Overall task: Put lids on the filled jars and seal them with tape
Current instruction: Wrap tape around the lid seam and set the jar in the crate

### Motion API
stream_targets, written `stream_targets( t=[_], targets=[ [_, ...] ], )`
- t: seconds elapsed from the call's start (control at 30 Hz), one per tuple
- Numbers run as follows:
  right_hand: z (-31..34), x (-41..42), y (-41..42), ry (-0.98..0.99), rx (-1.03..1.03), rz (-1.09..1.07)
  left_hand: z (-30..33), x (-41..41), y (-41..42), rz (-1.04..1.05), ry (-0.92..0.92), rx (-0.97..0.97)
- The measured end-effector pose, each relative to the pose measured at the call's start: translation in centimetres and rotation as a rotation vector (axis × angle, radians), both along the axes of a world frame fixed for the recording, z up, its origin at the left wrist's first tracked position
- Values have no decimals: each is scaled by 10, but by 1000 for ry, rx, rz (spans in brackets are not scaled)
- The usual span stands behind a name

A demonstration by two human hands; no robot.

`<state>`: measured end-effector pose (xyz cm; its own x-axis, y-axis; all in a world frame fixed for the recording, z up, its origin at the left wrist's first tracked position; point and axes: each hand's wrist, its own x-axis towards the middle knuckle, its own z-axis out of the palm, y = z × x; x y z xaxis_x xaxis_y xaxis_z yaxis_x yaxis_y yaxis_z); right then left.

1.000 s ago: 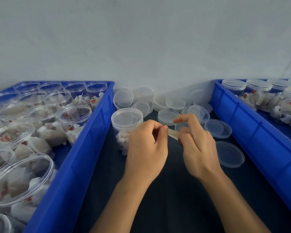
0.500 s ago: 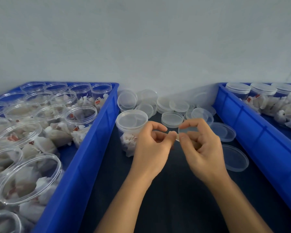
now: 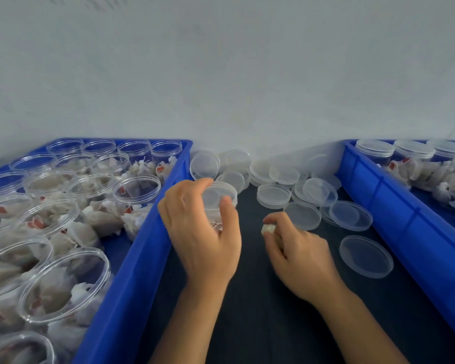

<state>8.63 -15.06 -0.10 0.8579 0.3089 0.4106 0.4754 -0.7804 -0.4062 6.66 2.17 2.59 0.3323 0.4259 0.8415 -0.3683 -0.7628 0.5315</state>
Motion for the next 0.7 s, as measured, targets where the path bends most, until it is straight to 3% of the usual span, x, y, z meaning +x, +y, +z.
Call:
stream_targets(
  t=[0.07,0.17,0.27,0.4,0.47,0.57,0.7],
  targets=[
    [-1,0,6,33,-69,-9,-13,6,7,-17,171,-14],
    [0,-2,14,41,-185,-16,-29,14,17,-206,302,-40],
    [3,-4,17,87,-187,-10,-35,18,22,-346,352,-105],
    [5,-6,20,103,-188,37,-34,17,27,-390,338,-118],
    [6,-7,20,114,-151,45,-31,17,27,-434,319,-216],
    [14,-7,18,123,122,11,-22,13,21,-617,317,-473],
    [31,-11,14,278,754,104,-11,7,5,-809,322,-540]
  ],
)
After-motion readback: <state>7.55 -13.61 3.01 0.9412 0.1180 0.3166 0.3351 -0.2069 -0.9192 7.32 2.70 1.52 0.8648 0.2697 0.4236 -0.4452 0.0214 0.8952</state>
